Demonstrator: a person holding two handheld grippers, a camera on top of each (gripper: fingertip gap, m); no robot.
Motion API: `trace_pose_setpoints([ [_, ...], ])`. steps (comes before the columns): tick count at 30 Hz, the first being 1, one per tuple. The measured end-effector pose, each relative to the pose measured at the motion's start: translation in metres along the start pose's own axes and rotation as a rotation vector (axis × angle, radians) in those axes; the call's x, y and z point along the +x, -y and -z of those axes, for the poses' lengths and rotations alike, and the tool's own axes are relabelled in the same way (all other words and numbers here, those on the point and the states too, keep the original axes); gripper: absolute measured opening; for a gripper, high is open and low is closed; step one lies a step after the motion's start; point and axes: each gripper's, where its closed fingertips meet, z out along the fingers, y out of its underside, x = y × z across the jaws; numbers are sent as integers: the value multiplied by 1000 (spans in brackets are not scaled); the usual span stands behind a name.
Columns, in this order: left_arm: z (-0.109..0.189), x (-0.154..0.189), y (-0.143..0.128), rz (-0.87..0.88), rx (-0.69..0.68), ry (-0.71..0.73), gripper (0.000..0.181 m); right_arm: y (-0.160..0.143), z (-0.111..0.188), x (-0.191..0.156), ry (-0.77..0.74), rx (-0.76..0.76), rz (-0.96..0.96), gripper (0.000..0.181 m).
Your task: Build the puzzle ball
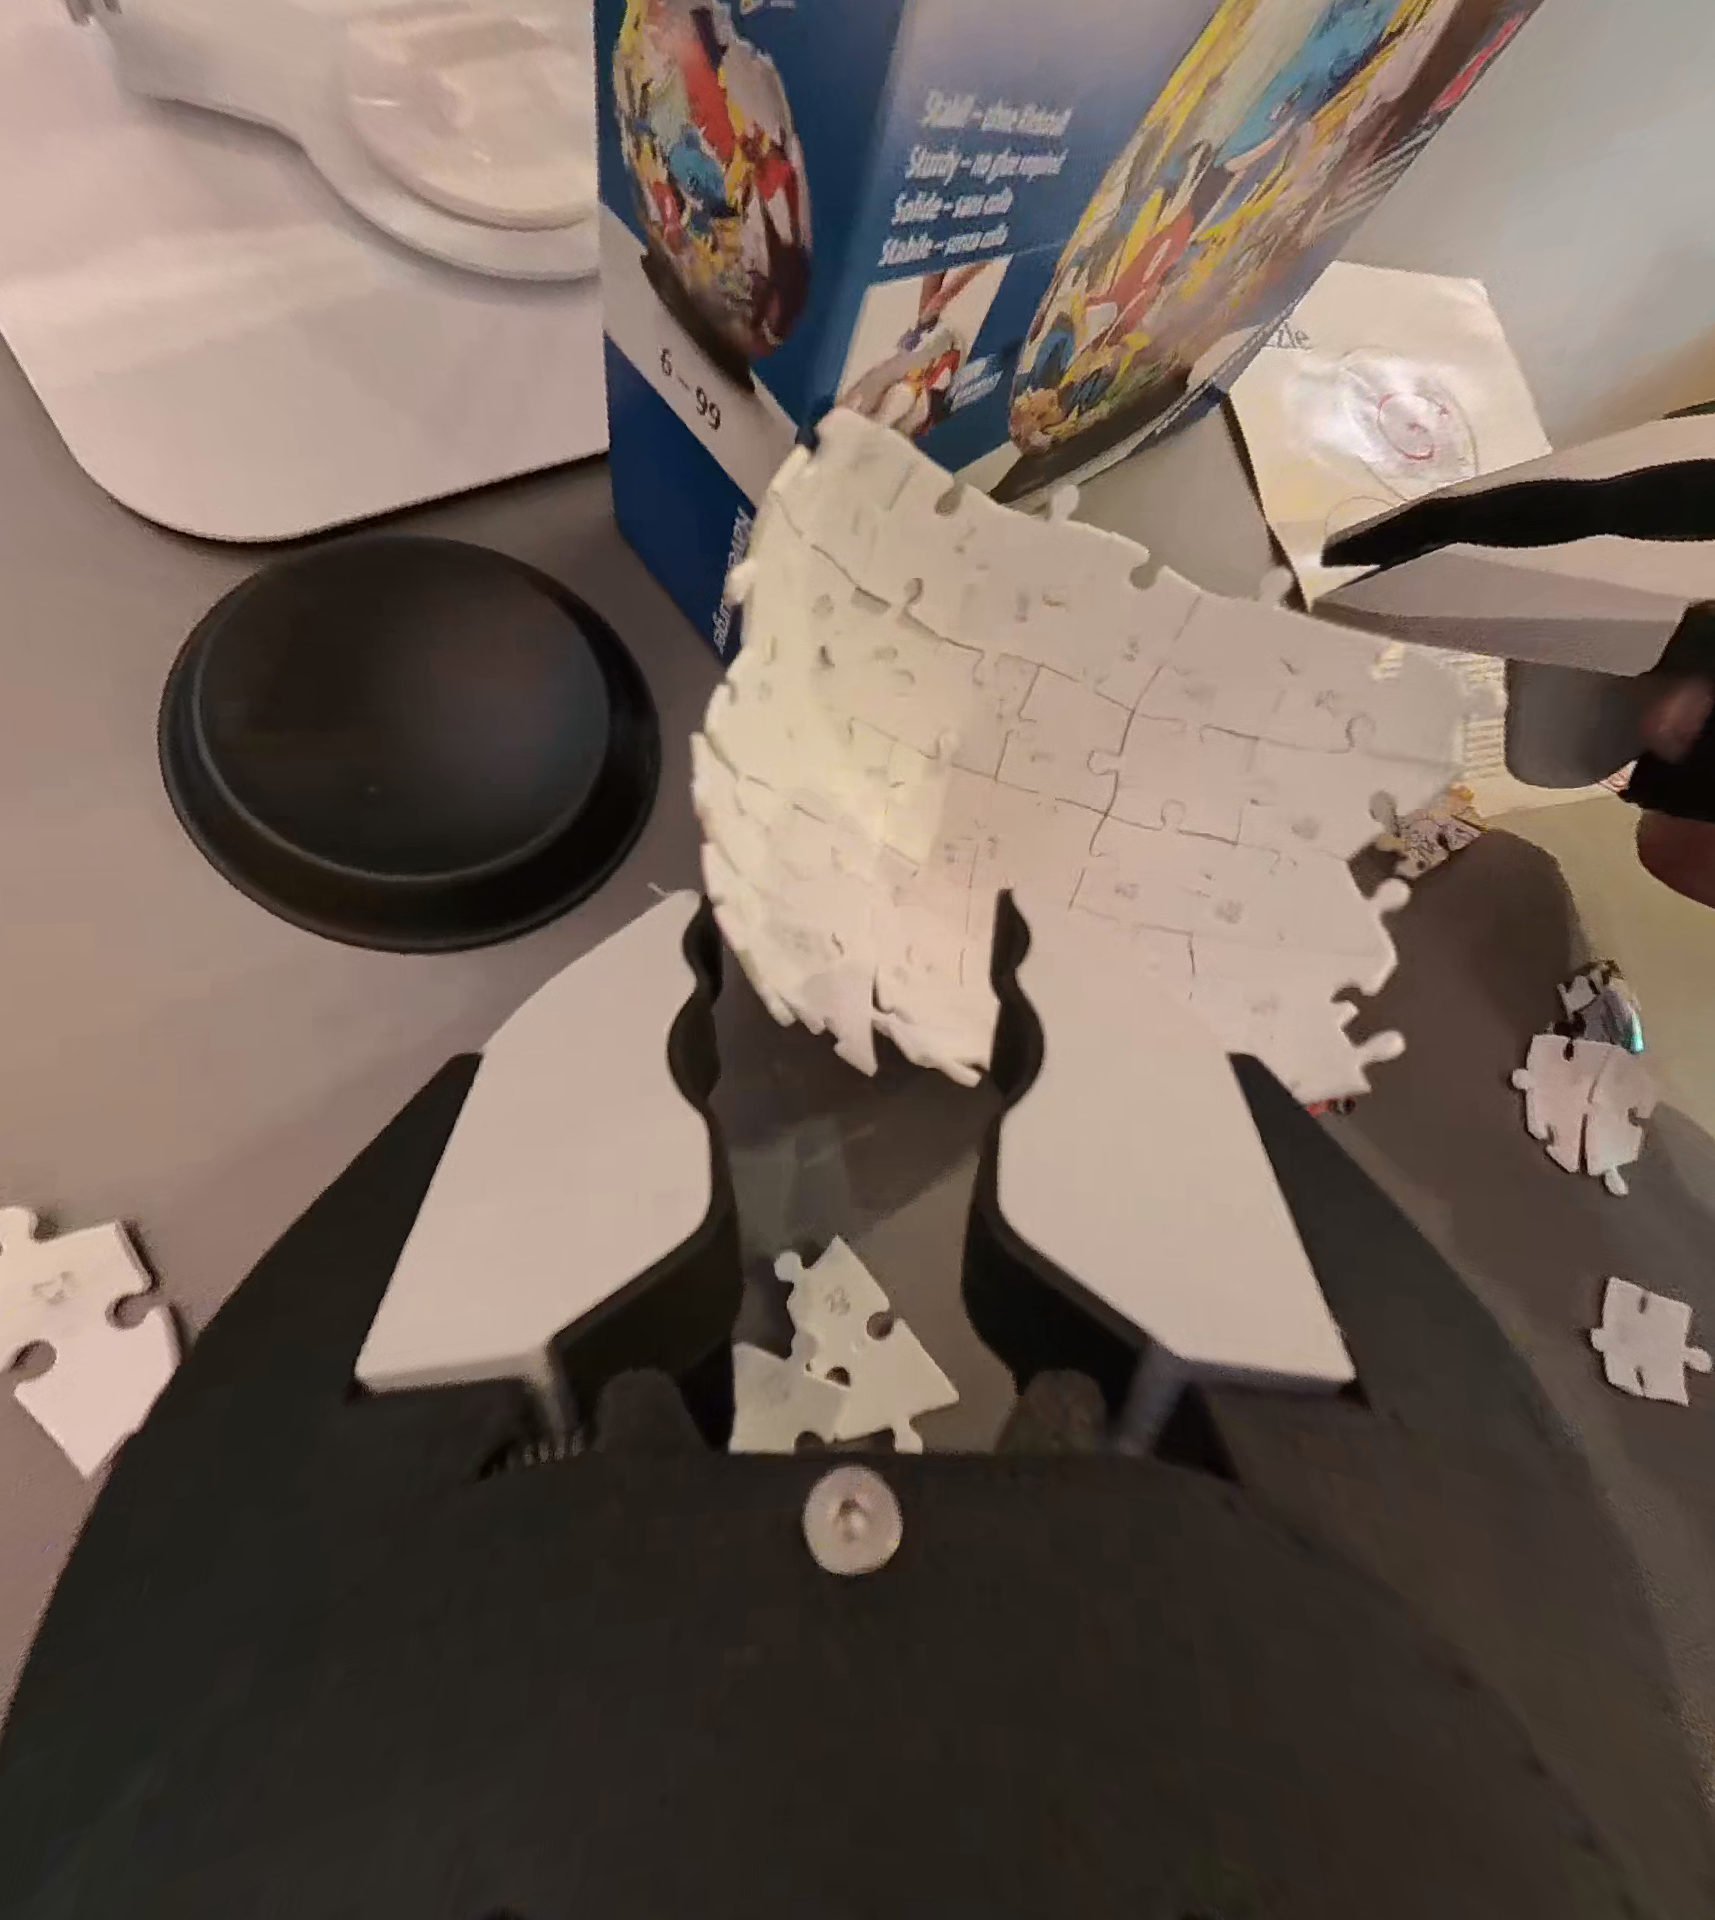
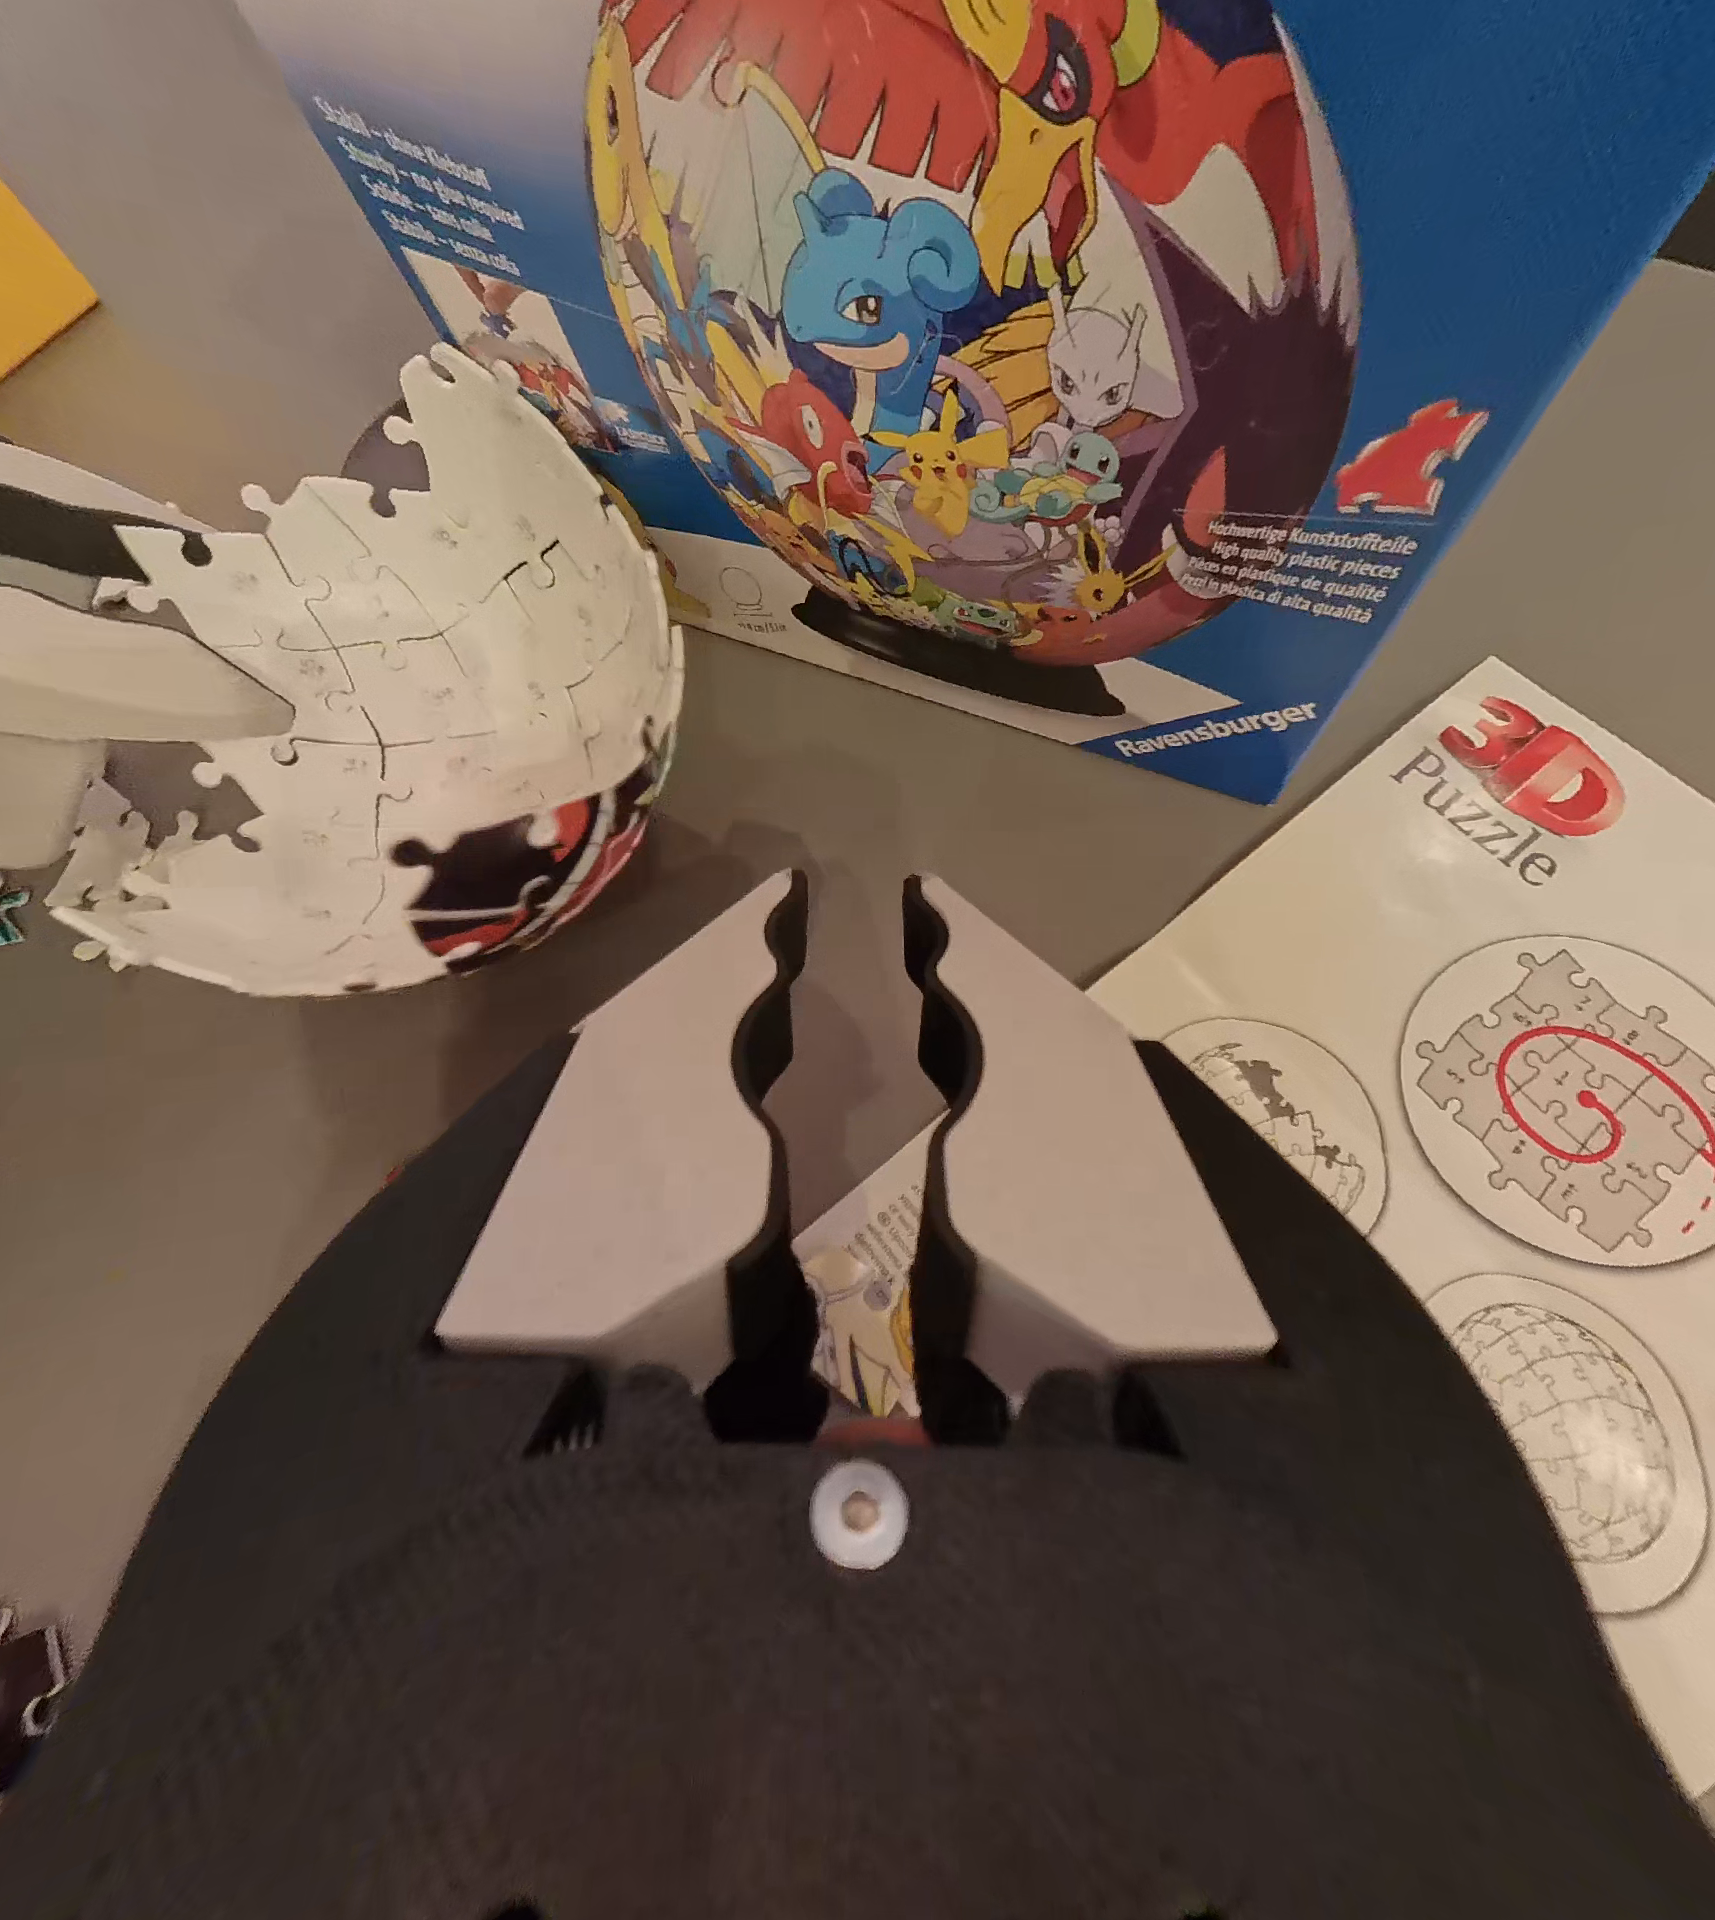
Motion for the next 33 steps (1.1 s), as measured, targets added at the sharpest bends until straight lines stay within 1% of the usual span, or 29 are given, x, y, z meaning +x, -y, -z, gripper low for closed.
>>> trace_pose_setpoints([
  [2,-5,-1,0,6,-20,-9,40,1,-1,3,-5,1,-5,17],
  [4,-8,-4,4,34,-11,-24,27,5,1,6,-5,16,-15,17],
  [7,-12,-6,7,38,-16,-44,13,9,4,11,4,38,-29,18],
  [10,-12,-3,12,6,-8,-74,4,13,7,10,49,60,-19,22],
  [14,-11,3,14,-44,-12,-107,3,18,10,-4,144,86,31,25],
  [19,-8,12,13,-114,-35,-106,3,16,10,-32,285,76,108,28],
  [24,-9,25,13,-186,-46,-99,3,10,-1,-49,308,44,162,30],
  [26,-9,31,12,-214,-53,-96,3,8,-5,-50,295,35,175,24],
  [28,-10,36,12,-232,-54,-99,3,6,-8,-51,290,28,182,23],
  [33,-12,43,12,-249,-55,-102,3,8,-8,-49,279,46,172,4],
])
